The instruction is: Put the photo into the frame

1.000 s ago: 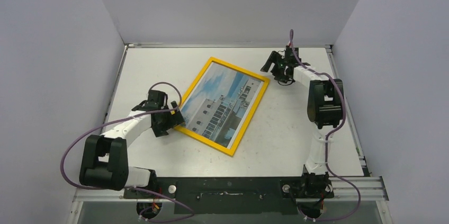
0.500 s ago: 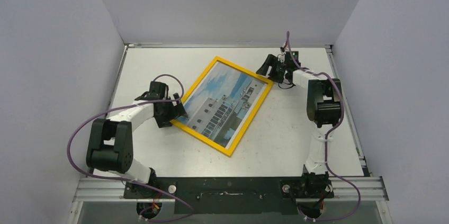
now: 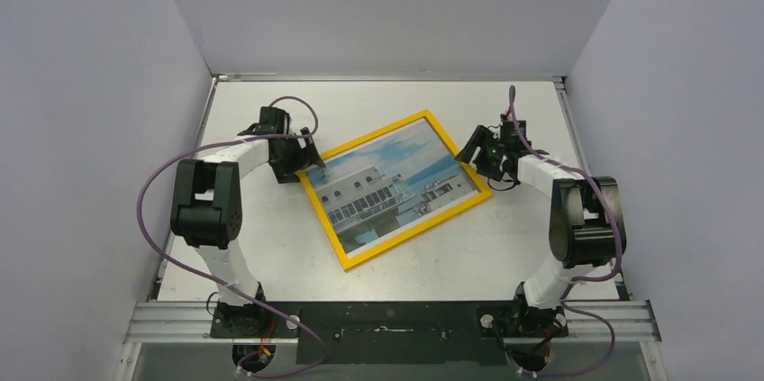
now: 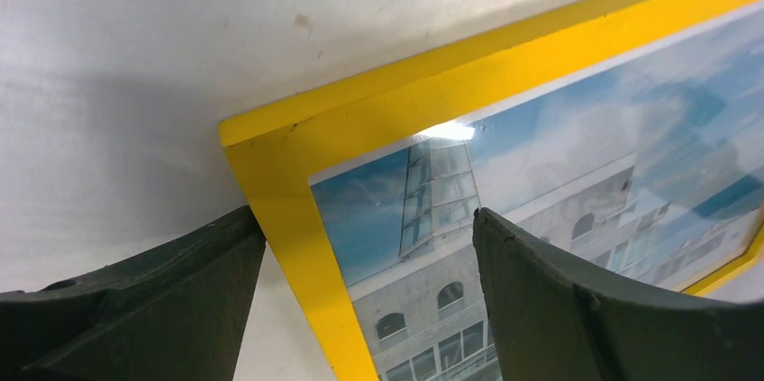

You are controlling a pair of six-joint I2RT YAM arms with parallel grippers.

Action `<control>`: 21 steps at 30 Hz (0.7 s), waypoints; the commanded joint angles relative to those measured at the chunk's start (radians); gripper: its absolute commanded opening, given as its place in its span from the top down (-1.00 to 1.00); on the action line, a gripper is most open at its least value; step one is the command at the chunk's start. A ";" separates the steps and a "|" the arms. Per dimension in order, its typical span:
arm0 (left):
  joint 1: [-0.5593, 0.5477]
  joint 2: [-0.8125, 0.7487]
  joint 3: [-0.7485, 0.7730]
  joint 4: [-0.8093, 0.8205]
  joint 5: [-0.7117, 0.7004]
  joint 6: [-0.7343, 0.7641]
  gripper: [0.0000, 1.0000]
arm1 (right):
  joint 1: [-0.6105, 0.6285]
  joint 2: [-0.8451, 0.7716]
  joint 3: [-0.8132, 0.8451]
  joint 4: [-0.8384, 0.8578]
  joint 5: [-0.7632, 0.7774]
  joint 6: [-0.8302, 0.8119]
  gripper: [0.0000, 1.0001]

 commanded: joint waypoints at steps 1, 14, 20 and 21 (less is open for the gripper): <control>-0.016 0.115 0.131 0.074 0.135 -0.005 -0.65 | 0.041 -0.113 -0.059 -0.048 -0.014 0.101 -0.44; -0.014 0.285 0.395 0.051 0.138 0.009 -0.64 | 0.057 -0.198 -0.124 -0.067 -0.078 0.146 -0.42; -0.009 0.183 0.442 -0.072 -0.010 0.105 -0.64 | 0.058 -0.318 0.015 -0.276 0.017 0.104 -0.46; -0.008 0.159 0.444 -0.094 -0.026 0.117 -0.64 | 0.058 -0.335 0.040 -0.320 0.053 0.092 -0.46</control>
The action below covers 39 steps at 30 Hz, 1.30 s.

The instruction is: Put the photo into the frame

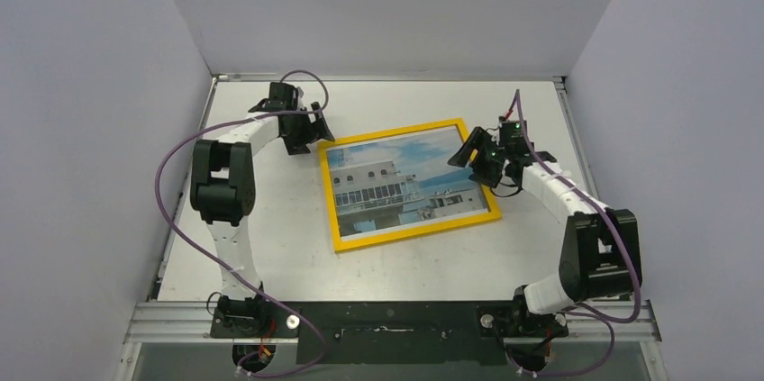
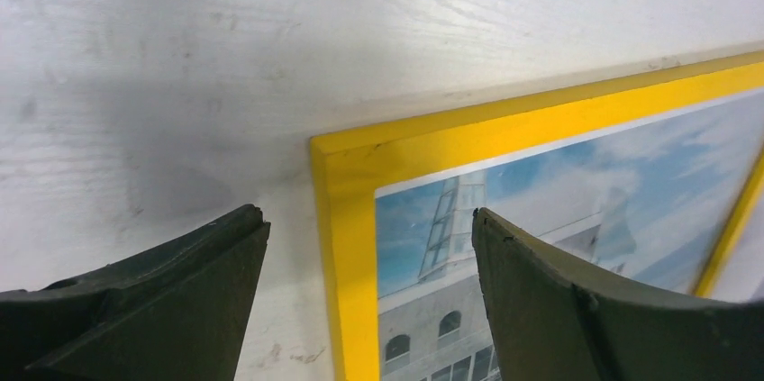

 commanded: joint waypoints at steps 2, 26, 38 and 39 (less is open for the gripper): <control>0.006 -0.169 0.044 -0.127 -0.129 0.088 -0.64 | 0.000 -0.147 0.144 -0.209 0.189 -0.056 -0.47; -0.056 -1.117 -0.188 -0.625 -0.510 0.041 -0.94 | -0.002 -0.686 0.511 -0.900 0.818 -0.090 -1.00; -0.055 -1.305 -0.034 -0.664 -0.460 0.077 -0.94 | -0.002 -0.740 0.817 -1.066 0.894 -0.133 -1.00; -0.054 -1.312 -0.026 -0.667 -0.462 0.080 -0.94 | -0.002 -0.742 0.828 -1.069 0.895 -0.134 -1.00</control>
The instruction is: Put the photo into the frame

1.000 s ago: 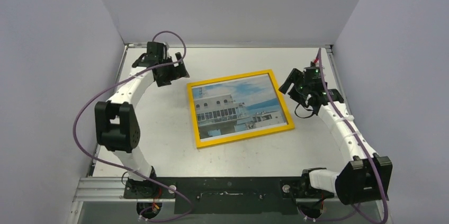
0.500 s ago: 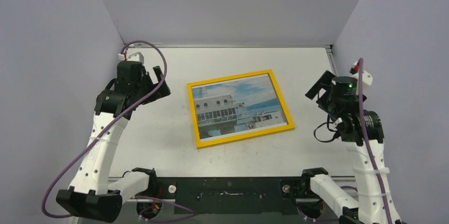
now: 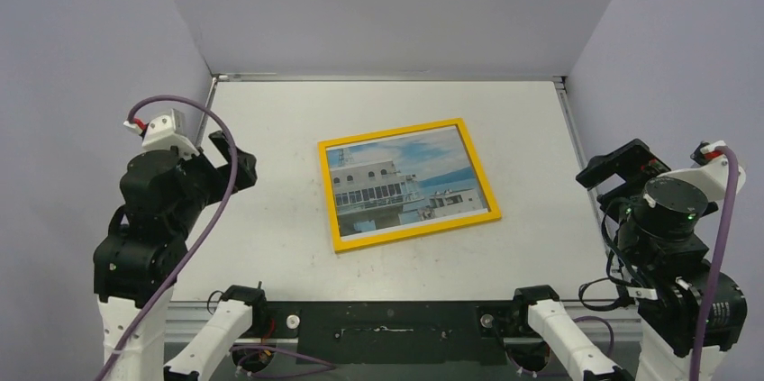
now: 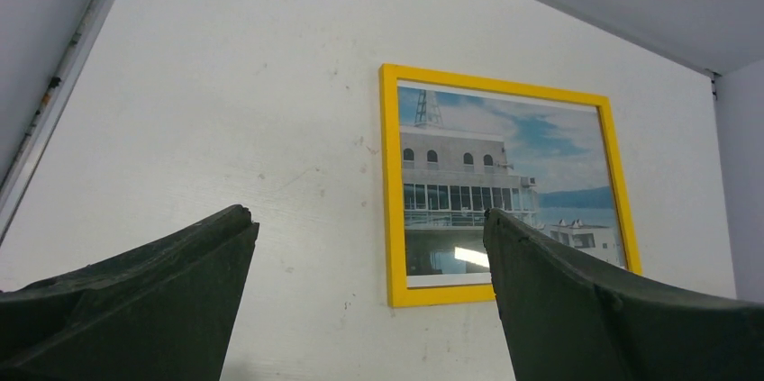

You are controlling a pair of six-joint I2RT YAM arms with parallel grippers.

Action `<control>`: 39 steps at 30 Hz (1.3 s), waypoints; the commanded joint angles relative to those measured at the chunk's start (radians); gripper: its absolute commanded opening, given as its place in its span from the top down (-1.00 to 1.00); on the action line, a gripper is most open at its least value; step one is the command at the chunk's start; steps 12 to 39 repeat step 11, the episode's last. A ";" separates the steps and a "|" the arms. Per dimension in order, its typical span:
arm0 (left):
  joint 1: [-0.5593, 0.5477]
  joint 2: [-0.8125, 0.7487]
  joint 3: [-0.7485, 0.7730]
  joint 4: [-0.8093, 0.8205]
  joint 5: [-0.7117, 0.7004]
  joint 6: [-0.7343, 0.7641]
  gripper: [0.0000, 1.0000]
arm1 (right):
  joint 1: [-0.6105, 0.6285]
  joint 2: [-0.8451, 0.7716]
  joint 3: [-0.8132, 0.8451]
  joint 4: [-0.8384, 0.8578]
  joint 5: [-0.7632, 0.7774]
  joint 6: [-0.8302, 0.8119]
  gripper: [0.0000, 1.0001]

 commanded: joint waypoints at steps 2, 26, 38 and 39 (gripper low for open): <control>0.001 -0.033 0.066 -0.017 0.012 0.035 -0.94 | -0.002 -0.007 0.067 -0.063 0.047 -0.030 -1.00; 0.001 -0.031 0.061 -0.014 0.045 0.053 -0.94 | -0.002 -0.005 0.065 -0.065 0.026 -0.042 -1.00; 0.001 -0.031 0.061 -0.014 0.045 0.053 -0.94 | -0.002 -0.005 0.065 -0.065 0.026 -0.042 -1.00; 0.001 -0.031 0.061 -0.014 0.045 0.053 -0.94 | -0.002 -0.005 0.065 -0.065 0.026 -0.042 -1.00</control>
